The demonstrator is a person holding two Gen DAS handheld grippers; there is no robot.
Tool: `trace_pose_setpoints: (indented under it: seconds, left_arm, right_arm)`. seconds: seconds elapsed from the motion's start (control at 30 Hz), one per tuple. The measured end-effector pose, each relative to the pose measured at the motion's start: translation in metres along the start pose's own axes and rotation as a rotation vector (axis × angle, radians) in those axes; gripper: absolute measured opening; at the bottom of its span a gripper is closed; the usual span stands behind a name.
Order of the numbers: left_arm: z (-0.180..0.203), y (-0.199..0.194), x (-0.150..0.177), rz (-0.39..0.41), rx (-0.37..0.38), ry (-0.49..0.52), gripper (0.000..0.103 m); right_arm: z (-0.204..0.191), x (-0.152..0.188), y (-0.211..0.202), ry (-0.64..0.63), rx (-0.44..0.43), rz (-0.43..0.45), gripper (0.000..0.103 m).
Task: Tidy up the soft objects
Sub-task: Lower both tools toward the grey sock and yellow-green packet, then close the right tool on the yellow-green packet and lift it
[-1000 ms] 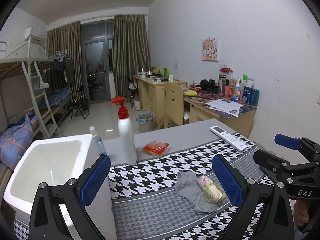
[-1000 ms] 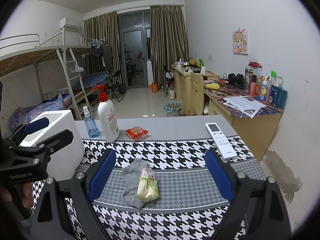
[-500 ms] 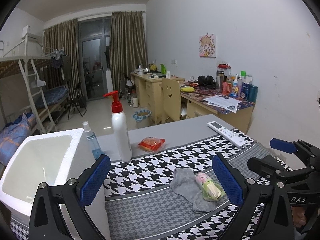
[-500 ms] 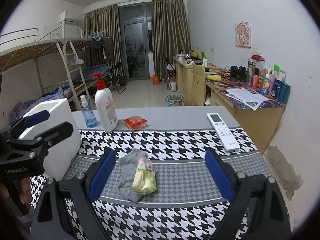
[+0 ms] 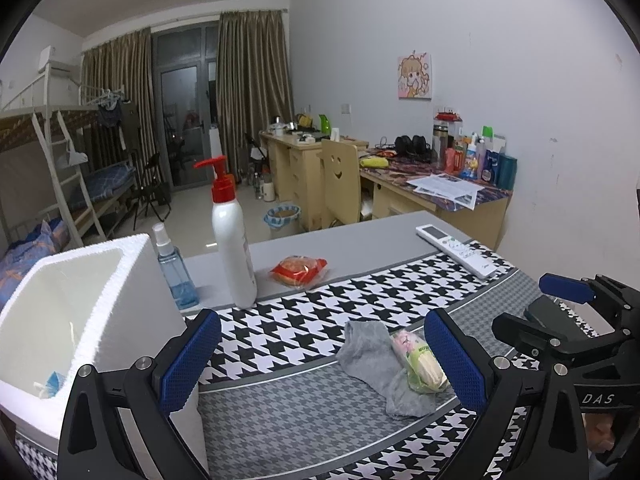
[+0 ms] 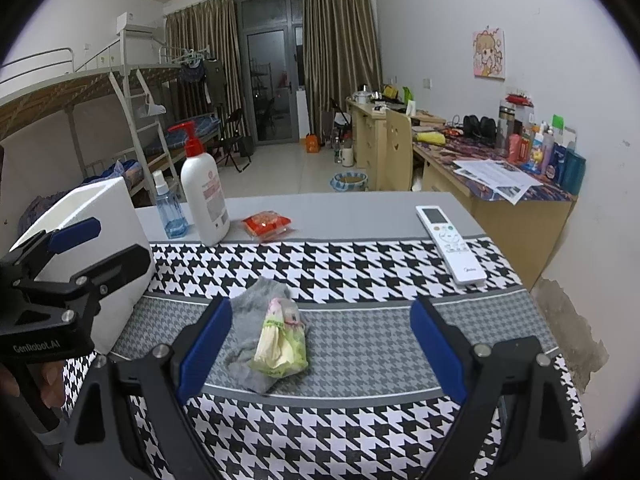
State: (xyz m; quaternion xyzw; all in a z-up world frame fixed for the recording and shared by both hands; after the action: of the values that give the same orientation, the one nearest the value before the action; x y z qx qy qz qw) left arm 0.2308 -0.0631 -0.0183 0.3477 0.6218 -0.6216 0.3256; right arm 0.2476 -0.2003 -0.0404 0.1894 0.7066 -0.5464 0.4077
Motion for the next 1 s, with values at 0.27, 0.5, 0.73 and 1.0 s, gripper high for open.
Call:
trace_pose_setpoints:
  seconds: [0.27,0.5,0.73,1.0]
  left_arm:
    - [0.004,0.012,0.004,-0.028,0.007,0.001,0.102]
    - [0.001,0.025,0.009,-0.058,-0.004,-0.006,0.102]
    - [0.001,0.031,0.012,-0.066,0.005,-0.006,0.102]
    - [-0.002,0.041,0.018,-0.092,0.002,-0.026,0.102]
  right_arm:
    - [-0.002,0.004,0.01,-0.016,-0.008,-0.029,0.093]
    - [-0.007,0.011,0.026,-0.037,-0.014,-0.08,0.093]
    - [-0.011,0.018,0.04,-0.056,-0.028,-0.127,0.093]
    - [-0.016,0.023,0.054,-0.071,-0.043,-0.17,0.093]
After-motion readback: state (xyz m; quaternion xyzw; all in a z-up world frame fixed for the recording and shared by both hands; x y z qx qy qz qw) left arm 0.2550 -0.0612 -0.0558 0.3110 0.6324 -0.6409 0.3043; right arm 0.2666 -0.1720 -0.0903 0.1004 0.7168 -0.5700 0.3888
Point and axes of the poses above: each gripper's, at about its wrist camera, not at the fingertips, and y roughly the way its jaws point, z to its right, x to its underside, the point moved 4 cm from there along y, roughly the way its jaws point, and after that the axes turned 4 degrees about -z, right-handed, at the moved point
